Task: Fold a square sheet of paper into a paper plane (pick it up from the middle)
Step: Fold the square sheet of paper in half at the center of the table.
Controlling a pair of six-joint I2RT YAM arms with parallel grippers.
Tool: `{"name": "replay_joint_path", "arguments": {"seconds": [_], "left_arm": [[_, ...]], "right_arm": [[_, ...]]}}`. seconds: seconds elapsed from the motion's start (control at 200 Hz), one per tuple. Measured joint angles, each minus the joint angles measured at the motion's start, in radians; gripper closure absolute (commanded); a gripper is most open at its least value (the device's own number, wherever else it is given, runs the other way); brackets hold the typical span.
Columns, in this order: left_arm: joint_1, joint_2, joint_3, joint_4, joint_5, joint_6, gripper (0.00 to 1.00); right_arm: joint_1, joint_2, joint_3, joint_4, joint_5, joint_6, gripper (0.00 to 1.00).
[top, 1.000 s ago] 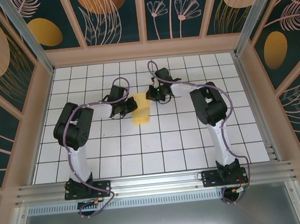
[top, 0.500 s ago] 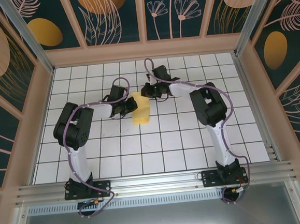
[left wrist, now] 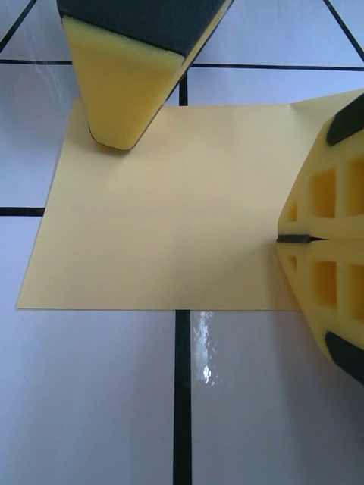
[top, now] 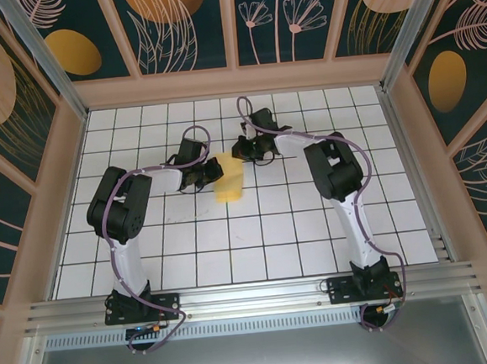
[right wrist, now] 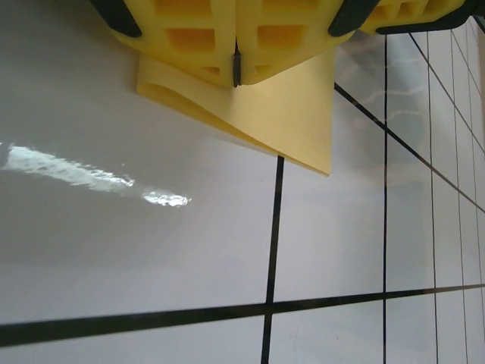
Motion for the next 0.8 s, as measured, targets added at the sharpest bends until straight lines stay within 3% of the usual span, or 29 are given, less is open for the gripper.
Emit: {"name": "replay_joint_path", "arguments": {"seconds": [0.51,0.801], "left_arm": [[0.0,-0.001,-0.006,0.011,0.0,-0.001,0.97],[0.0,-0.002,-0.007,0.012,0.0,-0.001,0.97]], "right_arm": [[-0.042,-0.014,-0.012,0.031,0.087,0.077,0.95],[0.012,-0.241,-0.274,0.061,0.07,0.073,0.95]]}}
